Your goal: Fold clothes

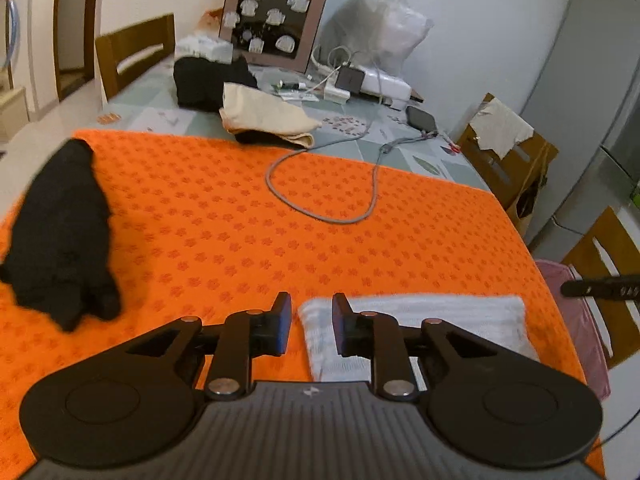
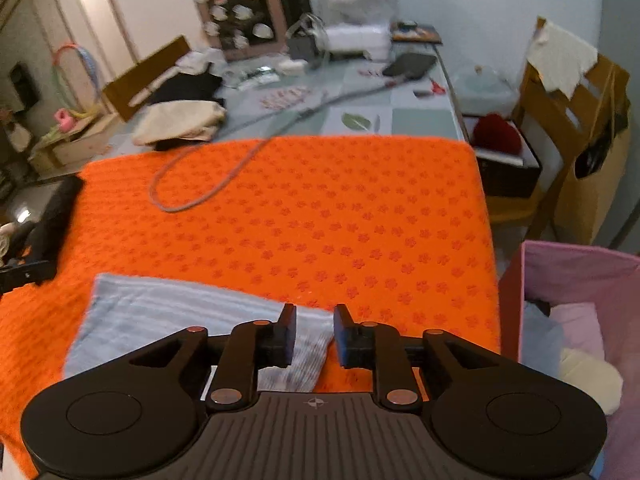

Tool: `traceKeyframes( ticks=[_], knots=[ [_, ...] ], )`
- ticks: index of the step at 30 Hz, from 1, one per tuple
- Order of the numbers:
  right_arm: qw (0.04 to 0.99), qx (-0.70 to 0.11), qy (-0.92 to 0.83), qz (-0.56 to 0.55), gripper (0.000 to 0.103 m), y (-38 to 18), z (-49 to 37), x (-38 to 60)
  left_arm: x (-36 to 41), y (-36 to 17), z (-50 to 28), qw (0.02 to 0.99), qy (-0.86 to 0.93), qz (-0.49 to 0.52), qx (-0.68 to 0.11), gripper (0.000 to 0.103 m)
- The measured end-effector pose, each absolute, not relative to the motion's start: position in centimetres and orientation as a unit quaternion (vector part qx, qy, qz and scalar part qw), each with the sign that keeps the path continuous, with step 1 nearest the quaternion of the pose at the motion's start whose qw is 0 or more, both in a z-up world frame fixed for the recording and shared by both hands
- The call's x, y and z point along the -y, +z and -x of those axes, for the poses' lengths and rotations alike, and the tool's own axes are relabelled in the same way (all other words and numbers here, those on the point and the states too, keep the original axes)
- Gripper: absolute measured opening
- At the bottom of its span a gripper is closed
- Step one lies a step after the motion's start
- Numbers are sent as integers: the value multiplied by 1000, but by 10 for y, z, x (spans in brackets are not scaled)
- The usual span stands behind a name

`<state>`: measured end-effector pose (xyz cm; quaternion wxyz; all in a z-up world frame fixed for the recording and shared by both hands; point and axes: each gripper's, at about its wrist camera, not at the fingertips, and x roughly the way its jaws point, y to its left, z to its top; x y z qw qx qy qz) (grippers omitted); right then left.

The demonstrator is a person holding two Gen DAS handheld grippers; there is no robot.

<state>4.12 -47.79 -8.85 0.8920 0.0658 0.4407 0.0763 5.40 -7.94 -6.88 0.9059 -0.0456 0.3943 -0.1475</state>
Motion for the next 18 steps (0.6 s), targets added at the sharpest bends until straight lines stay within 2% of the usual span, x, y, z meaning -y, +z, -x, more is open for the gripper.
traceKeyframes(
  ticks=[9, 18],
  knots=[
    [891, -420, 170, -3, 29, -51, 49, 469, 82, -43, 60, 909, -148, 3, -389, 28],
    [856, -423, 292, 59, 29, -62, 142, 443, 99, -57, 162, 906, -126, -1, -404, 30]
  ],
)
